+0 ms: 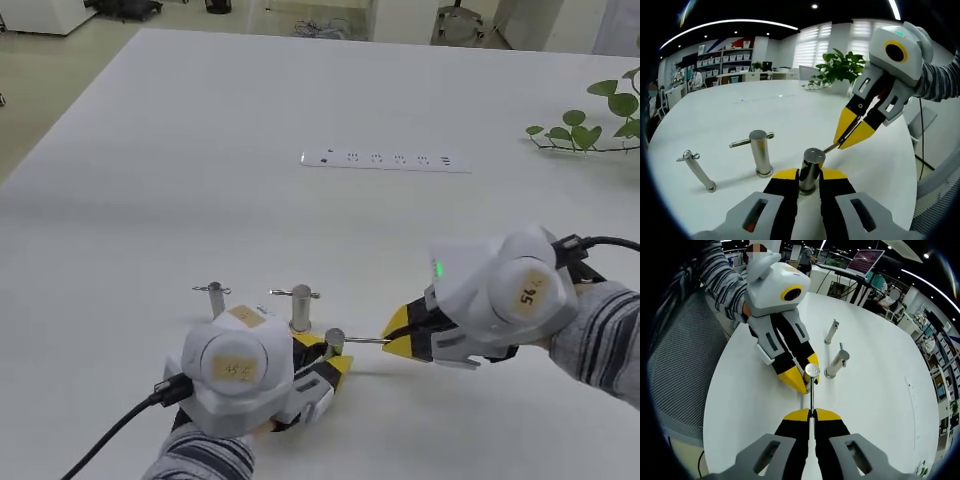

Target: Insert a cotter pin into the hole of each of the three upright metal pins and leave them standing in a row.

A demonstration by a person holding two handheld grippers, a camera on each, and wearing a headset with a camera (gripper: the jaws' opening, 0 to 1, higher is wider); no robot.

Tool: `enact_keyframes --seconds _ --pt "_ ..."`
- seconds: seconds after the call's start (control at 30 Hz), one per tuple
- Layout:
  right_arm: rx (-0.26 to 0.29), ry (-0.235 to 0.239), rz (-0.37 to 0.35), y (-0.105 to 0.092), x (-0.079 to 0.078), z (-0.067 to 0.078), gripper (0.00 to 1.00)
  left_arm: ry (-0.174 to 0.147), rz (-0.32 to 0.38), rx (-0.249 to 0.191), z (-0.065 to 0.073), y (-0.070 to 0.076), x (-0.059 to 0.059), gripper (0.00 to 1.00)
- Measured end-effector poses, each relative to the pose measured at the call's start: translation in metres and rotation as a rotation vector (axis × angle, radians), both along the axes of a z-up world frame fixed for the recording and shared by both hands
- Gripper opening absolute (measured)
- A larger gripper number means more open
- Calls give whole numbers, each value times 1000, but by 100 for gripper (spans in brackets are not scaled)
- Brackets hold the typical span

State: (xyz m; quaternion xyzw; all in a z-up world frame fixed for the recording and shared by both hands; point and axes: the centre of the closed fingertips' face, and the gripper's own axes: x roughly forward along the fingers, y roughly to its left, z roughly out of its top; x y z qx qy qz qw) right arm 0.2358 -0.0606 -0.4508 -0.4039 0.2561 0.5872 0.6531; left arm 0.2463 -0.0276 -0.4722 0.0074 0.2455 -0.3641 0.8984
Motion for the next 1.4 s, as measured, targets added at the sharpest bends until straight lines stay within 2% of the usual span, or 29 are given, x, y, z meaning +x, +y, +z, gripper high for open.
enact_keyframes --seconds 0.17,0.53,1.2,1.4 --pt "4 -1 14 6 -1 2 0 -1 0 2 -2 0 0 12" --pt "11 -6 36 22 -1 3 0 -26 -3 5 -3 -1 1 11" --pt "9 -11 45 36 -1 2 0 -27 4 4 -4 -2 1 11" --pt "6 5 23 36 -1 0 0 -24 5 5 -4 -2 2 11"
